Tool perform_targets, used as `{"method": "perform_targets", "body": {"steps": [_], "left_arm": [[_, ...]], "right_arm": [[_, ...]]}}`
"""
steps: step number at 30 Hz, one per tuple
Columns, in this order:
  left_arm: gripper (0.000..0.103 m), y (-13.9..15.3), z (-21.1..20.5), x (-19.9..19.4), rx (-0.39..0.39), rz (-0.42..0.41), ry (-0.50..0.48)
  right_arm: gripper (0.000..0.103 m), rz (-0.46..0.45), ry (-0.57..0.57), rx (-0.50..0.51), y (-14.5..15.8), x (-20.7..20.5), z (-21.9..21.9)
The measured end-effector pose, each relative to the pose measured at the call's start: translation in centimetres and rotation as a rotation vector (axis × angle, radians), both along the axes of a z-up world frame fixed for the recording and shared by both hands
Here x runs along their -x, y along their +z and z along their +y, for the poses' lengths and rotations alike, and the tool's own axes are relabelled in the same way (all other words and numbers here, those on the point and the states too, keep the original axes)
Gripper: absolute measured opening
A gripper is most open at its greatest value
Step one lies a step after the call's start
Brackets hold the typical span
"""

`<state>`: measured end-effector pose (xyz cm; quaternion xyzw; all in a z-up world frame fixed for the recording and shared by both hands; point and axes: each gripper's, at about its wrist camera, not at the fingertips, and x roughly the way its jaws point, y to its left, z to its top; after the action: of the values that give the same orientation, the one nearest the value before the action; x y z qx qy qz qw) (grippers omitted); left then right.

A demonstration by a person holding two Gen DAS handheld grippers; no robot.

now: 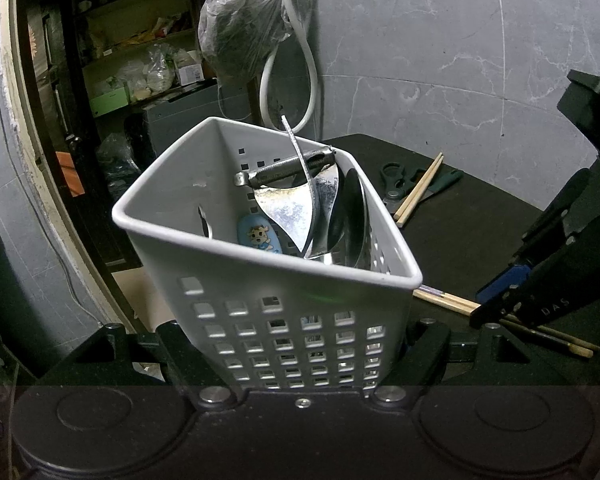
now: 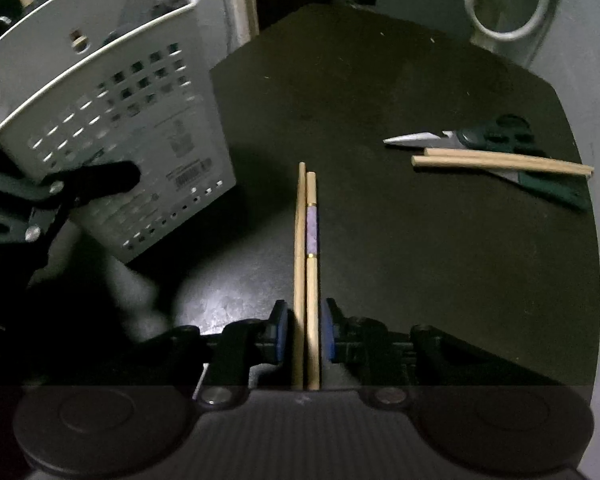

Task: Organize utensils
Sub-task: 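Lift the purple-banded chopsticks with the right gripper toward the basket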

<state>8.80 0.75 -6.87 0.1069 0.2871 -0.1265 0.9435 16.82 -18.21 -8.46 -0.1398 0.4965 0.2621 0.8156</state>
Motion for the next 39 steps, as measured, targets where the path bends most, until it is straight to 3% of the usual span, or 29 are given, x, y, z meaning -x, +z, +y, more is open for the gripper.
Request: {"method": "perform_targets", "body": {"steps": [2, 7, 20, 33, 39], "left_arm": [[0.079, 0.0, 0.0, 0.0, 0.001, 0.000, 0.001], [0.079, 0.0, 0.1, 0.0, 0.000, 0.000, 0.001], [0.079, 0.0, 0.1, 0.0, 0.001, 0.000, 0.000], [0.079, 0.0, 0.1, 0.0, 0.001, 0.000, 0.000], [0.079, 0.0, 0.0, 0.0, 0.001, -0.001, 0.001]], "right_arm": [[0.013, 0.008, -0.009, 0.010, 0.1, -0.2, 0.0], [0.012, 0.015, -0.001, -0.006, 0.2, -0.2, -0.3], [0.013, -0.004, -0.093, -0.210, 0.2, 0.9, -2.8], [0.013, -0.181, -0.183, -0.436, 3.2, 2.9, -5.9], [0.013, -0.285, -0.200, -0.511, 6.1, 3.2, -6.2]]}}
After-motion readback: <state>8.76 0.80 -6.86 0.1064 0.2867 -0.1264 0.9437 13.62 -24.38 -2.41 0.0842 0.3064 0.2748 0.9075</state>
